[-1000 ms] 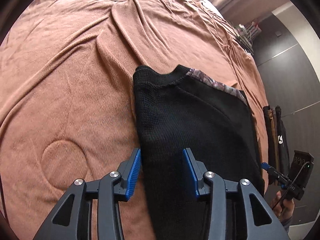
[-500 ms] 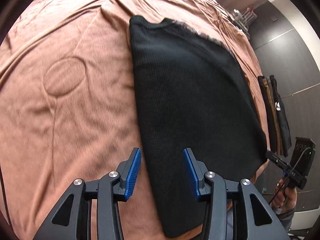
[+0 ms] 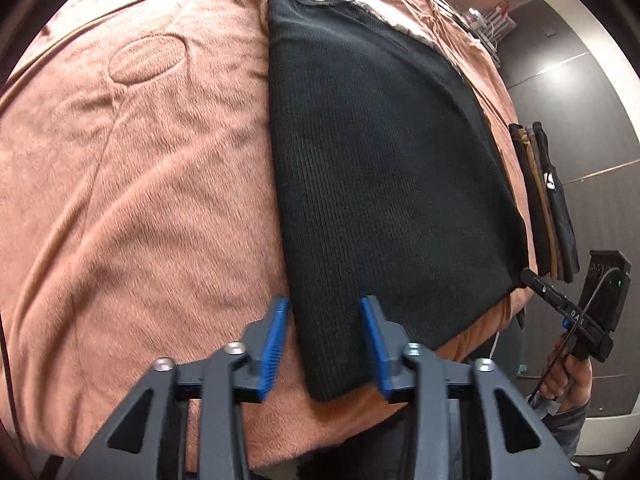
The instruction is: Fold small clothes
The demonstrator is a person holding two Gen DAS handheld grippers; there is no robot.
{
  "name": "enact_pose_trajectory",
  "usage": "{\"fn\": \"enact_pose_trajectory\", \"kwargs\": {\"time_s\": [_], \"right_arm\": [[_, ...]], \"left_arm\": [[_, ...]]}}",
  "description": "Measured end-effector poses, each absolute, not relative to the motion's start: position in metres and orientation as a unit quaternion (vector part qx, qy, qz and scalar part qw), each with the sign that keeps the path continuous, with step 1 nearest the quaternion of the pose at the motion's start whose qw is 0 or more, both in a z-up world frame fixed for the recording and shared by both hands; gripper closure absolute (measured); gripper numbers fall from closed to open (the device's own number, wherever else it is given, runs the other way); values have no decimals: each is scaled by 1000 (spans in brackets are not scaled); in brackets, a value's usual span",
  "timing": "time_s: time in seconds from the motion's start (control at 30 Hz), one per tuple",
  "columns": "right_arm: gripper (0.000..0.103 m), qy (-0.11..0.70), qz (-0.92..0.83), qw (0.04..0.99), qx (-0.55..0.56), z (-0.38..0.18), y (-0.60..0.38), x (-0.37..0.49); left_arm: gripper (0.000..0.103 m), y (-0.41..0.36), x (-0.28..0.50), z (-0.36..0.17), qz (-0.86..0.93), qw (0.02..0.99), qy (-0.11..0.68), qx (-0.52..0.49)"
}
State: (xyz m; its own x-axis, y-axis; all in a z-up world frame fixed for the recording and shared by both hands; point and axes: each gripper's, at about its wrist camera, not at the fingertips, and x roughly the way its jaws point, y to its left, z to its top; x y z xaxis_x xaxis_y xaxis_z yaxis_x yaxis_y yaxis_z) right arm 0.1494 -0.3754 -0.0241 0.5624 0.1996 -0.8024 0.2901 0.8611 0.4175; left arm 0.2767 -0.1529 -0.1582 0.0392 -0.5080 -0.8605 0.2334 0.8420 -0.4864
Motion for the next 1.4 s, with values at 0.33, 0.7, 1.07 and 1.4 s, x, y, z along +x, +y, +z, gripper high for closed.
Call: {"fn": "enact_pose_trajectory", "kwargs": {"time_s": [0.33,0.7,1.07,1.4], "right_arm": [[99,469,-42,841,265,-25,-377,139],[38,433,-35,855,284,-18,-385,134],[77,455,-25,826,332,-53,-393,152],[91,457,10,828,324,-41,-369,154]], "left_arm": [[95,-150,264,-154,-264,717,638,-94],[57,-144,270,-156,-257,721,630,-129],[90,-138,261,-170,-262,694,647,-174],[96,-118,260,-137,-270,719,623,-149]]}}
